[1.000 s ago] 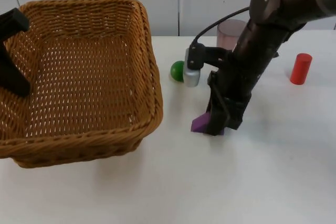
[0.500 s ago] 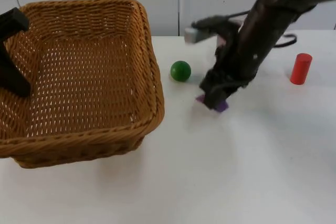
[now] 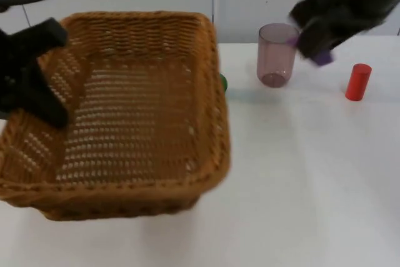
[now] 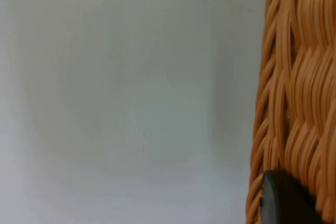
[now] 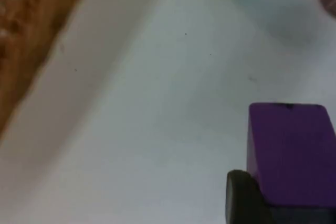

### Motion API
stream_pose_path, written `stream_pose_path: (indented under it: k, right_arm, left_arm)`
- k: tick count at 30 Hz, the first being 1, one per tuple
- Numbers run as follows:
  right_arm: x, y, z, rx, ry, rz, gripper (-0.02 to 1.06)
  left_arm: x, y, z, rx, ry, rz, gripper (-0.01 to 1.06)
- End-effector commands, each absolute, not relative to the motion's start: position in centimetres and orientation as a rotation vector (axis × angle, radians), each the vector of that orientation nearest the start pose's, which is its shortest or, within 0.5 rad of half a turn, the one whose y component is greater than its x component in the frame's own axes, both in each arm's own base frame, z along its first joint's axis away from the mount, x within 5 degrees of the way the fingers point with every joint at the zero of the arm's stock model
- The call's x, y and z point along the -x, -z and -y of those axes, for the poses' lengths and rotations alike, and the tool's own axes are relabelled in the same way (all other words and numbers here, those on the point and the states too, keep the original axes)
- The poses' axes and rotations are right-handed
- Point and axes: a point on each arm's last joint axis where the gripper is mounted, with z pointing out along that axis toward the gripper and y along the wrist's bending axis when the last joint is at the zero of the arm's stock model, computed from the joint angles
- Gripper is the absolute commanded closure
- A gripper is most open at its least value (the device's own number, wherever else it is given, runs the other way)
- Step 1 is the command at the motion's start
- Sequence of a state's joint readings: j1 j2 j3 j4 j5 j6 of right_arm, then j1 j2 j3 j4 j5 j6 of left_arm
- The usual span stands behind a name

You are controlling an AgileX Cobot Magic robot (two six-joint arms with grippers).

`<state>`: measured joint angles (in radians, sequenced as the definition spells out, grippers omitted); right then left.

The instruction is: Pick up the basket with the left hand and place the triangular block into the basket with the right hand.

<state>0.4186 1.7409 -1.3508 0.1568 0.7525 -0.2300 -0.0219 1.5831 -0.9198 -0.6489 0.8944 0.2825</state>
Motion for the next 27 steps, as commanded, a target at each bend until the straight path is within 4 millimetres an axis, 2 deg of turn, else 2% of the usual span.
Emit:
stream_pose_path:
  k: [1,4,5,8,12,16,17,18,21,22,24,27]
  right_arm:
    - [-31.6,-29.1,-14.8,0.692,-0.246,-2.464,1.05]
    - [-28.2,-32.3,-13.3,0.630,-0.260,-2.391,1.05]
    - [-28.2,-32.3,-13.3,0.630,-0.260,-2.391,1.05]
    - [-25.6,-35.2,-12.6,0.594,-0.295,-2.301,1.05]
    - [-24.6,-36.0,-13.5,0.632,-0.323,-2.252,1.05]
    - [-24.3,-35.4,-16.4,0.674,-0.395,-2.222,1.05]
    - [-24.3,-35.4,-16.4,0.674,-0.395,-2.222,1.05]
    - [-24.3,-34.9,-17.7,0.691,-0.422,-2.223,1.05]
    - [-24.6,-34.0,-19.8,0.733,-0.446,-2.236,1.05]
    - [-24.6,-34.0,-19.8,0.733,-0.446,-2.236,1.05]
    - [-25.3,-32.9,-21.7,0.776,-0.453,-2.252,1.05]
    - [-26.8,-31.0,-23.4,0.800,-0.443,-2.291,1.05]
  left_arm:
    - [-27.9,-21.3,6.4,0.100,0.774,-2.858,1.05]
    - [-27.7,-21.3,8.3,0.066,0.768,-2.846,1.05]
    - [-27.7,-21.3,8.3,0.066,0.768,-2.846,1.05]
    - [-27.4,-21.2,10.1,0.037,0.773,-2.846,1.05]
    - [-27.5,-20.7,10.9,0.053,0.812,-2.864,1.05]
    - [-27.9,-20.0,11.3,0.119,0.881,-2.870,1.05]
    - [-27.9,-20.0,11.3,0.119,0.881,-2.870,1.05]
    - [-28.0,-19.9,11.3,0.131,0.882,-2.869,1.05]
    - [-28.3,-19.8,11.3,0.156,0.884,-2.852,1.05]
    - [-28.3,-19.8,11.3,0.156,0.884,-2.852,1.05]
    - [-28.8,-20.0,11.6,0.148,0.893,-2.844,1.05]
    - [-29.4,-20.4,12.3,0.113,0.903,-2.835,1.05]
